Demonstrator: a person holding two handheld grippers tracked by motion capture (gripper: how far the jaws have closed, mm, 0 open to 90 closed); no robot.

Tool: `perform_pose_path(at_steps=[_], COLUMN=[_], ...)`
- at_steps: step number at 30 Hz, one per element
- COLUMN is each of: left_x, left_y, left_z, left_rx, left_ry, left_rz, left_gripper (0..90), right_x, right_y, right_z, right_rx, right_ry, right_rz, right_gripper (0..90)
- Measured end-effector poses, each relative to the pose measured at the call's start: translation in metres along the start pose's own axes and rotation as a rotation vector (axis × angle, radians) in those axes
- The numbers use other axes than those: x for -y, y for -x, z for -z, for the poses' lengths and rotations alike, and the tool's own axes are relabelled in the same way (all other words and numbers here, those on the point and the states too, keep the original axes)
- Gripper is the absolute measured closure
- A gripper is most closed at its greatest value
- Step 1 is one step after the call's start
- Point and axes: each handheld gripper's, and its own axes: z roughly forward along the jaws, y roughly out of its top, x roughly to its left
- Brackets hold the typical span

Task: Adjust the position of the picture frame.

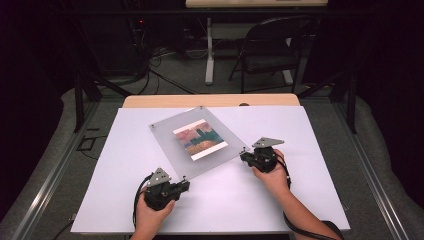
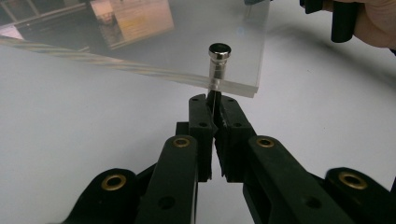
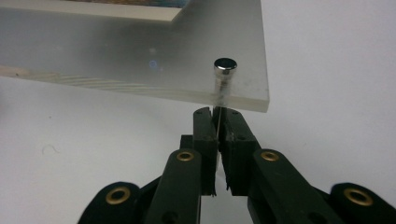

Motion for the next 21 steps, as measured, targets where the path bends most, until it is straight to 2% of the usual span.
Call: perform_pose_path(at_steps=[7, 11, 17, 21], left_x=[-0.001, -0.003, -0.009, -0.019], left_y=[-0.002, -0.005, -0.016, -0.025], left_z=[0.003, 0.007, 0.007, 0.001], left_rx=[-0.012, -0.023, -0.041, -0.070], left_ry=[0.002, 0.008, 0.005, 0.017], left_rz=[-0.009, -0.024, -0.014, -0.031], left_gripper=[85.6, 85.6, 85.6, 85.5], right_x=[-0.002, 0.000, 0.008, 0.017], right_y=[-0.004, -0.007, -0.015, -0.022], right_z=[0.003, 0.006, 0.024, 0.036], right_rx=[-0.003, -0.012, -0.024, -0.034], right_ry=[0.000, -0.004, 0.007, -0.002], right_rz=[0.013, 0.003, 0.001, -0.024], right_gripper=[85.3, 85.4, 85.4, 85.4])
